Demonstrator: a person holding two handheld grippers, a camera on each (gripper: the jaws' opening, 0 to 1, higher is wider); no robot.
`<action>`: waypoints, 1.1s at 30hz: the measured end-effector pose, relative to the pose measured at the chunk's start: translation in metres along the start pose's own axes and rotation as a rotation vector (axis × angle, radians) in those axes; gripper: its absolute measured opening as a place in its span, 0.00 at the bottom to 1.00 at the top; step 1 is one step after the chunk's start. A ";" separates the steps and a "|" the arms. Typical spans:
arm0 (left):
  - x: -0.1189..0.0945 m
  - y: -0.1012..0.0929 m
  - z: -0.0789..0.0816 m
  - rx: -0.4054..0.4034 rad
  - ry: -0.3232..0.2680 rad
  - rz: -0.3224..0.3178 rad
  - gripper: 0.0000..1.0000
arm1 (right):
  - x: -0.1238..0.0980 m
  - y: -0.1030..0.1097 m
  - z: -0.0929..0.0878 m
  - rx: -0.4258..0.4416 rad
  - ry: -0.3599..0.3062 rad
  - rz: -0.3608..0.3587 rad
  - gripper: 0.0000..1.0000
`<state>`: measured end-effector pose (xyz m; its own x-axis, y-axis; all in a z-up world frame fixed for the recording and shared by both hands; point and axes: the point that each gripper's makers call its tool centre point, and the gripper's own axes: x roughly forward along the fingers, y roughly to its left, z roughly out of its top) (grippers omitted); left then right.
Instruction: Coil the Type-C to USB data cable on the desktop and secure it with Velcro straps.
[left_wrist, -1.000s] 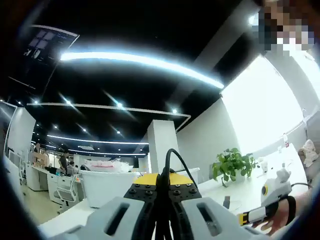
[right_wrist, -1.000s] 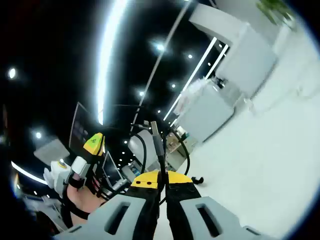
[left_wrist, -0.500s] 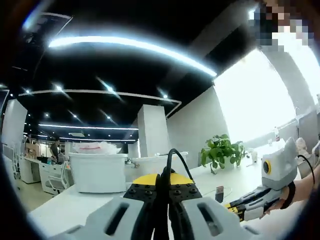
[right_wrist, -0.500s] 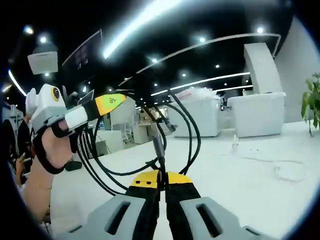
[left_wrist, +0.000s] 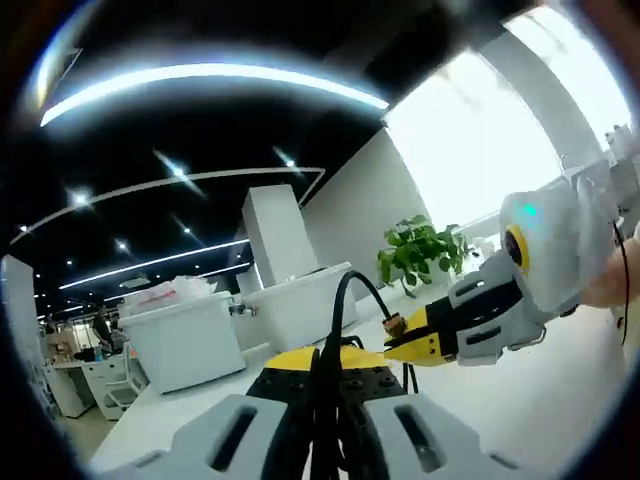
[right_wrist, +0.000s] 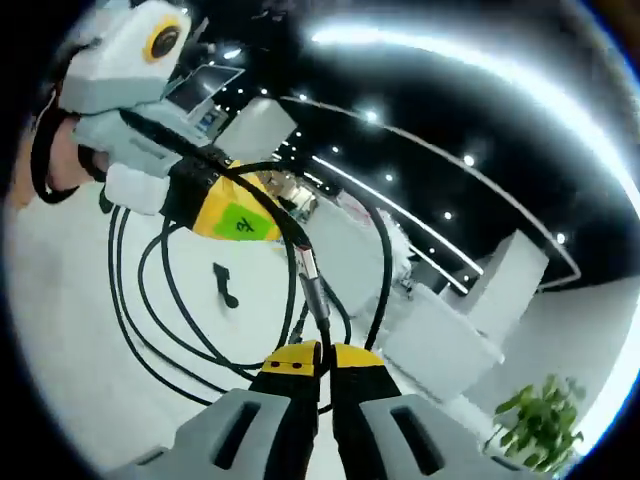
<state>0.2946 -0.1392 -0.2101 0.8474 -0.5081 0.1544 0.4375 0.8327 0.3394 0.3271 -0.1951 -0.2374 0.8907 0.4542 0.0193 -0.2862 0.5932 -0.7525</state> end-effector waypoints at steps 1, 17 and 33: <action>0.000 -0.001 0.000 -0.008 -0.001 -0.007 0.07 | 0.001 -0.001 0.000 -0.026 0.003 -0.007 0.04; -0.005 0.038 0.002 -0.264 -0.102 0.107 0.07 | 0.002 0.053 -0.031 0.589 -0.027 0.288 0.45; -0.004 0.051 -0.026 -0.229 0.019 0.161 0.06 | 0.032 0.039 0.003 0.426 -0.096 0.244 0.44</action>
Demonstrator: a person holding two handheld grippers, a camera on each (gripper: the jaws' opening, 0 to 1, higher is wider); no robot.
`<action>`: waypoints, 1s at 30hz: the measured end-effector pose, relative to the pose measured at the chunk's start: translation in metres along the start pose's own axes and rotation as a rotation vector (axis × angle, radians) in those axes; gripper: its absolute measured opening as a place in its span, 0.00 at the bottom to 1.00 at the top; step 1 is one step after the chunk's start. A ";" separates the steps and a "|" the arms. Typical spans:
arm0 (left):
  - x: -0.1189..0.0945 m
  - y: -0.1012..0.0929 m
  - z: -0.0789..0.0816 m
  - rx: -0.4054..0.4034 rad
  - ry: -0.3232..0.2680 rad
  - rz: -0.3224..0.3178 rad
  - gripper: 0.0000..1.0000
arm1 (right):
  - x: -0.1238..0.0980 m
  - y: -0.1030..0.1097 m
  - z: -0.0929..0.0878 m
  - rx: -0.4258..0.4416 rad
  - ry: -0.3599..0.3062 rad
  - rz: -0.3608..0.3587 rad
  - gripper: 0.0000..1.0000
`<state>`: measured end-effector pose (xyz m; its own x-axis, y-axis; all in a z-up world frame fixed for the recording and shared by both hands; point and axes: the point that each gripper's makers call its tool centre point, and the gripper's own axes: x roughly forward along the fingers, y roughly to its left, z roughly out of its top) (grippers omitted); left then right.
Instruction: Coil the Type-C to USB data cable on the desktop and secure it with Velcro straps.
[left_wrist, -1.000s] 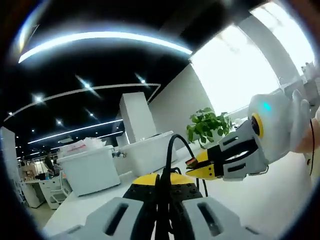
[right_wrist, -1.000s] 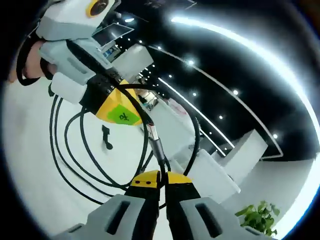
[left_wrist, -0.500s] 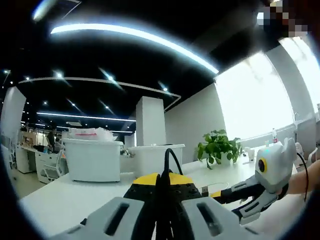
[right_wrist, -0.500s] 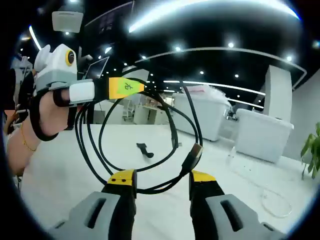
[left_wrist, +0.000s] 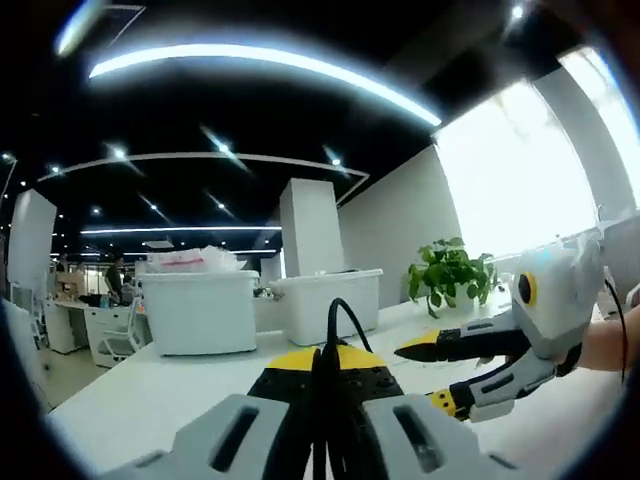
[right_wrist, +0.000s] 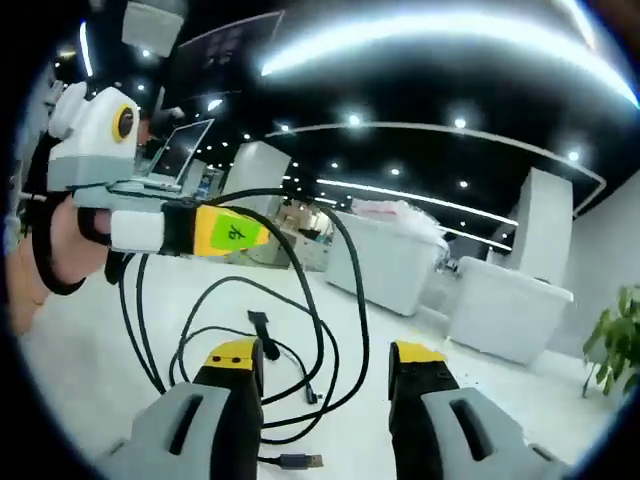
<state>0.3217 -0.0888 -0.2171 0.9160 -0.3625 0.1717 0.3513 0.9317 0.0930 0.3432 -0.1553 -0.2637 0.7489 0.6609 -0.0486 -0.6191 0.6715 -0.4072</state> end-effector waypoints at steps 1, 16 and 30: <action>0.000 0.007 -0.006 -0.001 0.016 0.018 0.06 | 0.001 0.008 0.002 -0.047 0.017 0.043 0.37; -0.021 0.061 -0.058 -0.134 0.110 0.017 0.06 | 0.116 0.016 -0.065 -0.225 0.377 0.506 0.15; -0.032 0.067 -0.081 -0.136 0.220 -0.040 0.05 | 0.147 0.053 -0.068 -0.150 0.335 0.788 0.07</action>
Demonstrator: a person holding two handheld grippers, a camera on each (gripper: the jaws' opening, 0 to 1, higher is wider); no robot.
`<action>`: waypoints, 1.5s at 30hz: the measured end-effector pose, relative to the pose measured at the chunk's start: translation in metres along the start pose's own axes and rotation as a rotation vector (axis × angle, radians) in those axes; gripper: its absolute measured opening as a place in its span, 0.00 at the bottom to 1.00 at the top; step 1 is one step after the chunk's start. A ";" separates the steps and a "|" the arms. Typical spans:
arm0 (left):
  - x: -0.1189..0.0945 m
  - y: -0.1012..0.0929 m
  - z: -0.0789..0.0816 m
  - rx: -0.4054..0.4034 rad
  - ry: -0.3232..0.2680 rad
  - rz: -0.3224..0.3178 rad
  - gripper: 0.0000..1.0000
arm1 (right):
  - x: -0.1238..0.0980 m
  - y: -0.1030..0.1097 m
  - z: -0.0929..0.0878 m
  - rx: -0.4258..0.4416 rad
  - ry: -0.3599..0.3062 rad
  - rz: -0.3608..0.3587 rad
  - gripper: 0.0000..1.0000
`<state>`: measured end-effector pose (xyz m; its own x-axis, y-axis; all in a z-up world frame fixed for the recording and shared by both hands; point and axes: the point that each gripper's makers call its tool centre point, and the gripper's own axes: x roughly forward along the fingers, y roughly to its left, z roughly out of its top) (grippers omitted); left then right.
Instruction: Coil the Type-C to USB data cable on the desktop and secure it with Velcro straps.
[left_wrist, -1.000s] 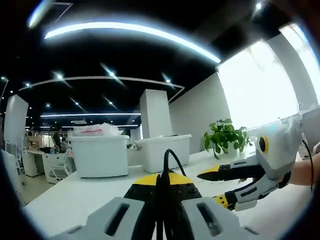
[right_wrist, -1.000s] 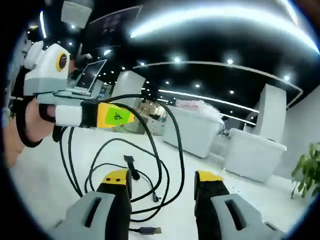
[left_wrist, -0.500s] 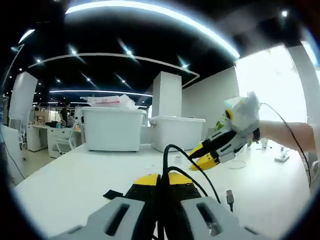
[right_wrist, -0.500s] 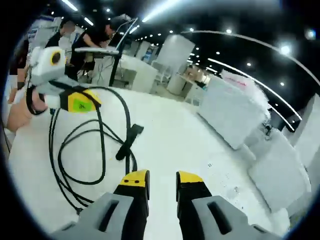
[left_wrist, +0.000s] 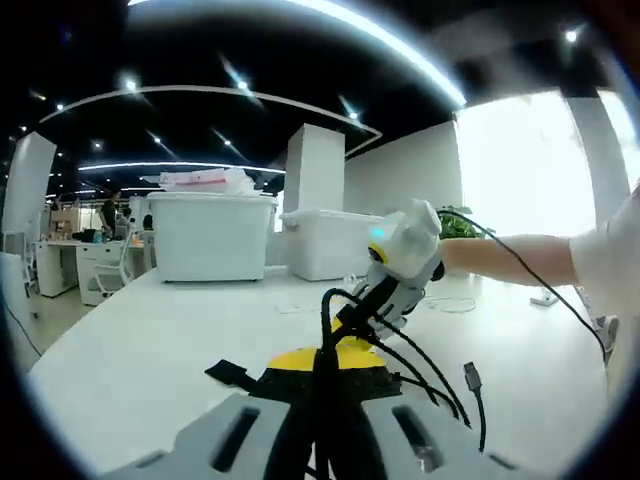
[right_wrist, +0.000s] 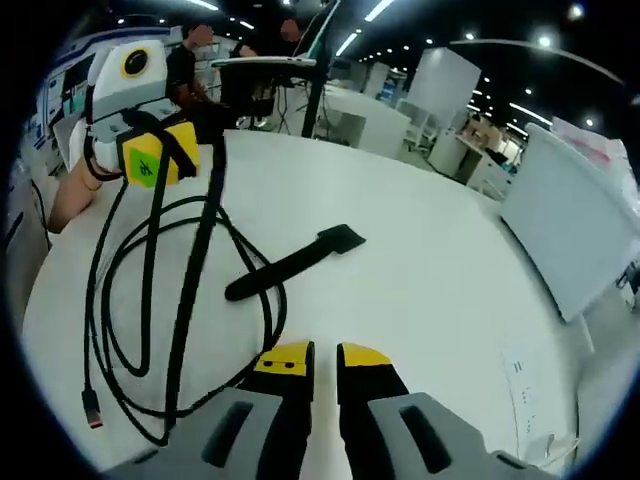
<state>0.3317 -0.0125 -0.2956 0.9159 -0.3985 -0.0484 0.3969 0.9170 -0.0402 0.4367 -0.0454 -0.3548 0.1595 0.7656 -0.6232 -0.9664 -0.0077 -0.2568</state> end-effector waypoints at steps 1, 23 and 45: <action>0.002 0.004 -0.003 0.007 0.022 0.015 0.05 | -0.003 -0.005 0.006 0.027 -0.028 -0.008 0.07; 0.009 0.024 -0.063 0.117 0.275 0.097 0.04 | 0.029 0.051 0.015 -0.166 0.126 0.190 0.03; 0.015 0.029 -0.077 0.164 0.336 0.089 0.13 | 0.001 0.054 0.026 -0.095 -0.100 0.145 0.24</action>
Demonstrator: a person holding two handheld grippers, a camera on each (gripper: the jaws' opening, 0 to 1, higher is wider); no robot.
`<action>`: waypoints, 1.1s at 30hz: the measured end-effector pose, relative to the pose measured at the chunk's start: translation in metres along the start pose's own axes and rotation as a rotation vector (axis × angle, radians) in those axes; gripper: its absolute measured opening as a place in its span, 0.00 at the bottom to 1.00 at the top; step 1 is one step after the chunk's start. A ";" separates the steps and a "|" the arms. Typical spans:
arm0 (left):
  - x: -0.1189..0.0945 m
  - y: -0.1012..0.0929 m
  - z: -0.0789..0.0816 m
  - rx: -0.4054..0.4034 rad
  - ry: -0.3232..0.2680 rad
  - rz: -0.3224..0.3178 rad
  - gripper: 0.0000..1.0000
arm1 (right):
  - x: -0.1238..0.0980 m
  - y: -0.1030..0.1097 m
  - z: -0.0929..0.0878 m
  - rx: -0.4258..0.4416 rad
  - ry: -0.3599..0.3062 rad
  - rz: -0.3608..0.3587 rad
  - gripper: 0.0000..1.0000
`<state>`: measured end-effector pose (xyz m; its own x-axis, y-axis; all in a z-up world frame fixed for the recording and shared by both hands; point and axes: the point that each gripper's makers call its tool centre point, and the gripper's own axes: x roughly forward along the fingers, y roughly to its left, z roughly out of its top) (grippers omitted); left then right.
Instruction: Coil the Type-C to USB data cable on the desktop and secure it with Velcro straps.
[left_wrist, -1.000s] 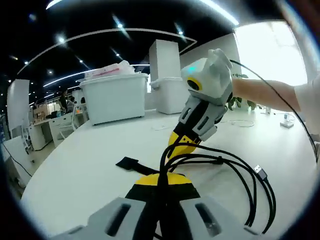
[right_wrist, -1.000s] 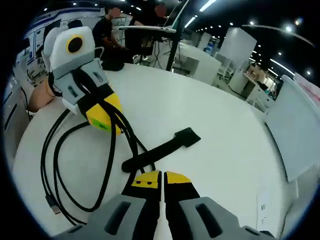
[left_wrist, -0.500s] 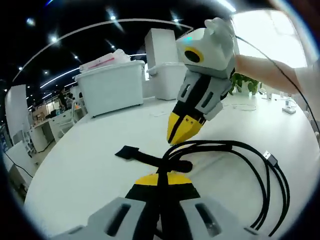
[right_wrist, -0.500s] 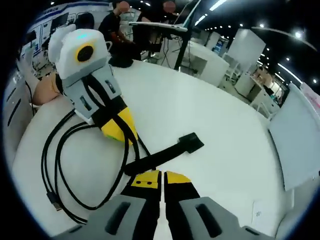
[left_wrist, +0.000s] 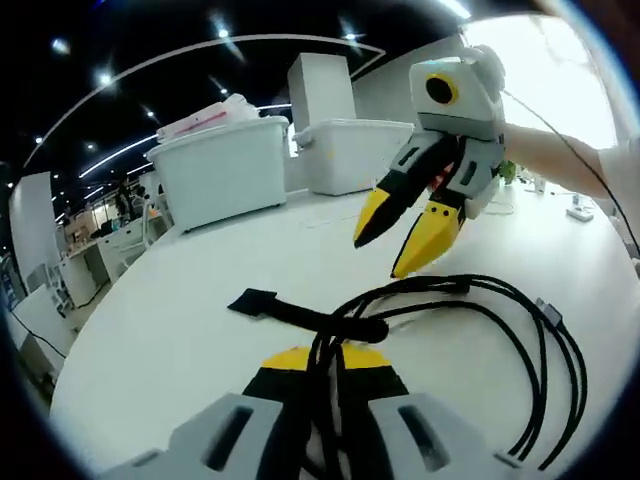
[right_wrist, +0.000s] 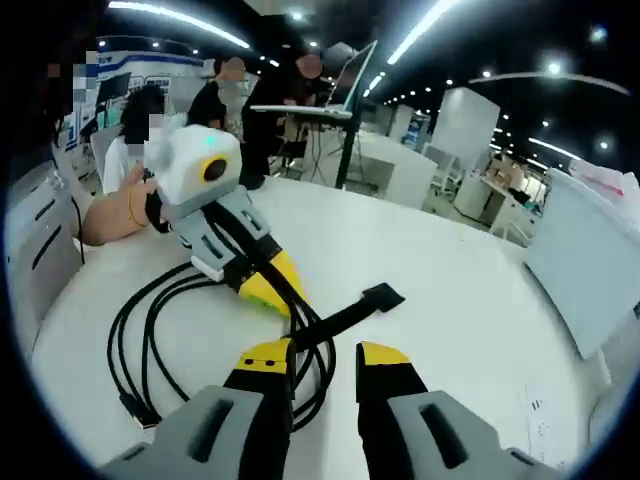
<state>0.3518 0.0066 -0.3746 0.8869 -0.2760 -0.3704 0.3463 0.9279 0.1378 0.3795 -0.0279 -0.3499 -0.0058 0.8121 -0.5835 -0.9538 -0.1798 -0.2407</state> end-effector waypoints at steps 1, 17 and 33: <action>0.000 -0.001 0.000 0.006 0.002 0.004 0.16 | 0.003 0.002 0.005 0.002 -0.006 0.012 0.24; 0.006 0.005 0.001 0.029 0.037 0.007 0.17 | 0.043 0.009 -0.011 0.069 0.142 0.145 0.23; 0.008 0.005 0.002 0.043 0.028 0.005 0.17 | 0.029 0.014 -0.008 -0.020 0.121 0.152 0.03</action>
<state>0.3615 0.0084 -0.3756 0.8802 -0.2637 -0.3947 0.3551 0.9176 0.1789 0.3688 -0.0114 -0.3768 -0.1119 0.7025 -0.7028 -0.9385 -0.3072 -0.1576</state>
